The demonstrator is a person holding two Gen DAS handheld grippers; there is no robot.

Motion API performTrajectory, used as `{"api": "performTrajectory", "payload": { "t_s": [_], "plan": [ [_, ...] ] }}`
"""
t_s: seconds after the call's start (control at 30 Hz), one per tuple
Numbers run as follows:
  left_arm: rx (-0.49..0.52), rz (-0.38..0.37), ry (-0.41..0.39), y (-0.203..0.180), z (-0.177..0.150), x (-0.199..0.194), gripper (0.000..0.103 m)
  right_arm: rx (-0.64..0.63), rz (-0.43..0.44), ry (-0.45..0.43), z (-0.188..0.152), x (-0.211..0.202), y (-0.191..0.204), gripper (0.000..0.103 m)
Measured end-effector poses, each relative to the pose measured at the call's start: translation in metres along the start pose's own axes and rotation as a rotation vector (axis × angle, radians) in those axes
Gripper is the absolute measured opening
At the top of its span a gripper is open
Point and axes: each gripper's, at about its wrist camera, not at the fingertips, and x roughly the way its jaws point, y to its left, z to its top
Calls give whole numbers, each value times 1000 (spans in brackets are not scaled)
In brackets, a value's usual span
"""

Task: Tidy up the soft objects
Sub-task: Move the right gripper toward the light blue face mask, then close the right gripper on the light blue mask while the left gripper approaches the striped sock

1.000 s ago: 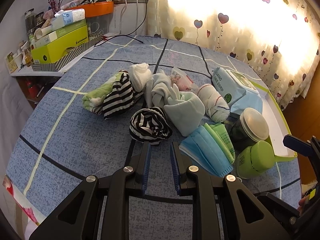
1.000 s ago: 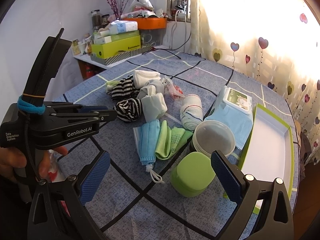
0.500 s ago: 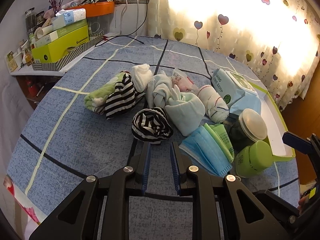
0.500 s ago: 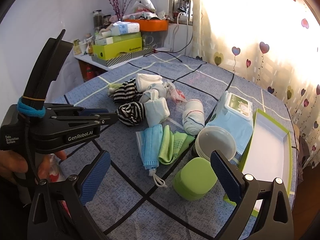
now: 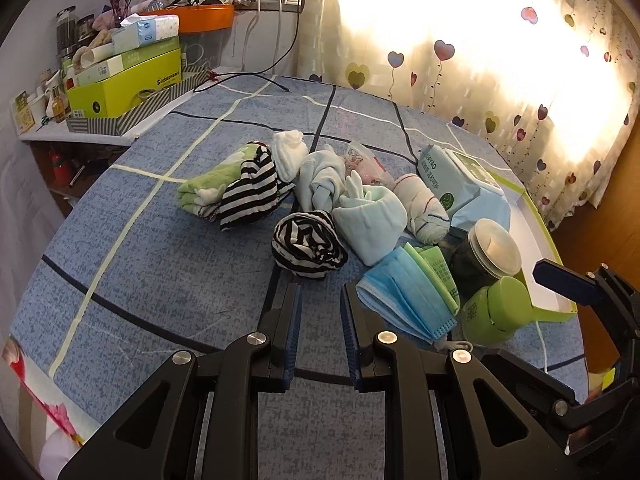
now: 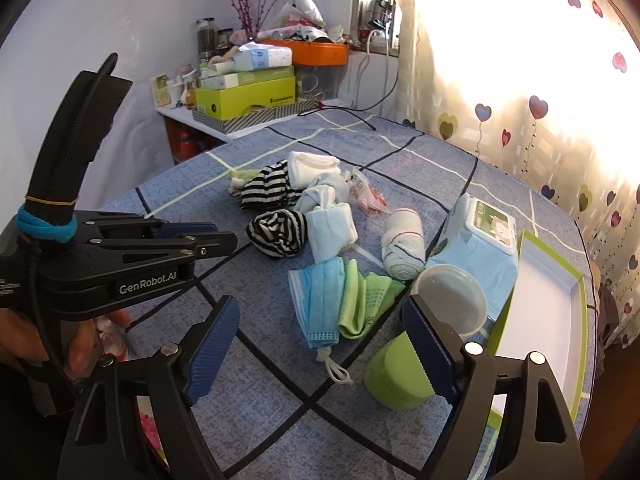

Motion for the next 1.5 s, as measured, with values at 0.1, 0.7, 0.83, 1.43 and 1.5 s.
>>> {"api": "performTrajectory", "payload": {
  "t_s": [0.1,0.7,0.83,1.43,1.5],
  "plan": [
    [-6,-11,4,4,-1,0,21,-15,12,8,2,4,6,79],
    [-35,-42,28,28,-2,14,21,-49,34,115,11,55,9,47],
    [-40,-58,30,31,0,18,21,-70,42,147,10,68,12,44],
    [-44,-144,41,34,13,40,41,-80,-5,204,6,94,8,14],
    [-53,-154,45,35,15,44,41,-68,8,184,8,88,6,13]
  ]
}}
